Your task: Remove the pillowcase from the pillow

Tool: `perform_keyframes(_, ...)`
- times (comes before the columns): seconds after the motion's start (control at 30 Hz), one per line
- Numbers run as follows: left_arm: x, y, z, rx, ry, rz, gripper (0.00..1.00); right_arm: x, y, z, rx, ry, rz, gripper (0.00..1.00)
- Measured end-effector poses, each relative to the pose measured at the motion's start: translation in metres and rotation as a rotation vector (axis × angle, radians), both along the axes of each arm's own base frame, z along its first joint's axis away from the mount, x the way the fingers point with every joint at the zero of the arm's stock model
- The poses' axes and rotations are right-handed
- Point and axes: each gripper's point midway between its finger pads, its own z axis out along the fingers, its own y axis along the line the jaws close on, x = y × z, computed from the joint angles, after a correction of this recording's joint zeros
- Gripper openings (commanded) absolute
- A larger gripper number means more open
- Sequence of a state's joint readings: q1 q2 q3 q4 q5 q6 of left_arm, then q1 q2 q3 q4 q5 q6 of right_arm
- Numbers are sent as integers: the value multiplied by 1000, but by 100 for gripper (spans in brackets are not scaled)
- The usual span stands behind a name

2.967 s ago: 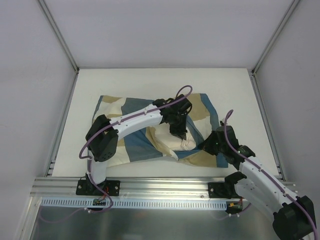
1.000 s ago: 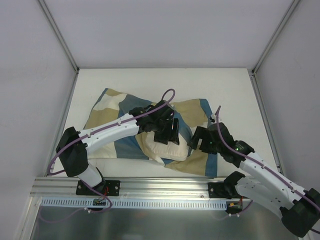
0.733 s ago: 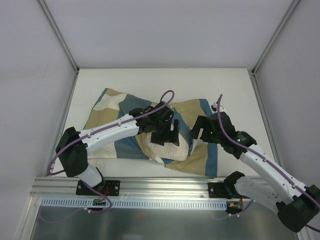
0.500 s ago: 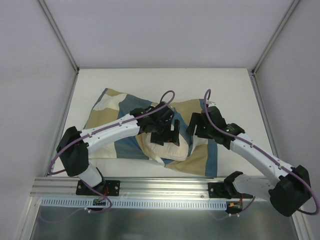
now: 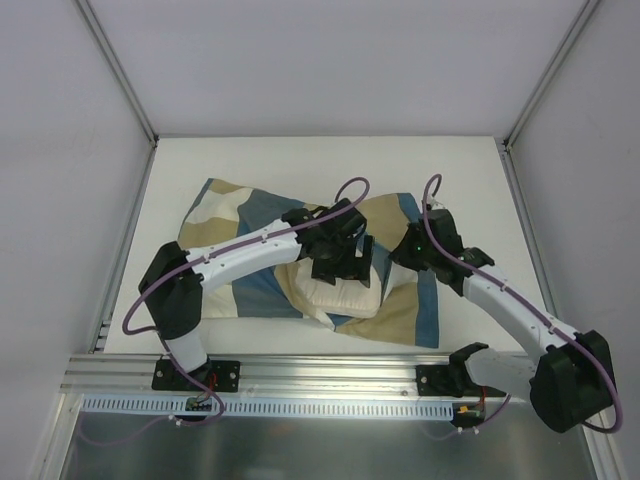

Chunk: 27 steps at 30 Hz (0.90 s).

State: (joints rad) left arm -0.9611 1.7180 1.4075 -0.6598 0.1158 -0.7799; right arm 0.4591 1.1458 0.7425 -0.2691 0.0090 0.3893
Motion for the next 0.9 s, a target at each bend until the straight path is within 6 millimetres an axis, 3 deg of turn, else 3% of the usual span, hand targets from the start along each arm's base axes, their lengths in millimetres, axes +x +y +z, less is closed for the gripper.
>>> perform_keyframes(0.2,30,-25,17,17,-78,-23,90,-19,2,17,130,-69,5,1)
perform_keyframes(0.37,42,-35,-4,93,-95,-28,90,-24,6,26,180,-80,12,1)
perform_keyframes(0.5,40,-34,-36,174,-69,-41,72,-27,8,25,193,-64,17,1)
perform_keyframes(0.53,40,-33,-41,187,-65,-41,60,-28,8,24,195,-59,17,1)
perform_keyframes(0.6,41,-31,-44,200,-64,-37,50,-29,9,23,199,-49,17,1)
perform_keyframes(0.63,41,-31,-44,202,-65,-33,36,-29,9,23,202,-44,17,1)
perform_keyframes(0.77,41,-35,-39,183,-79,-29,0,-29,9,22,219,-28,10,1)
perform_keyframes(0.9,37,-36,-39,173,-84,-38,0,-23,0,19,216,-18,-32,1)
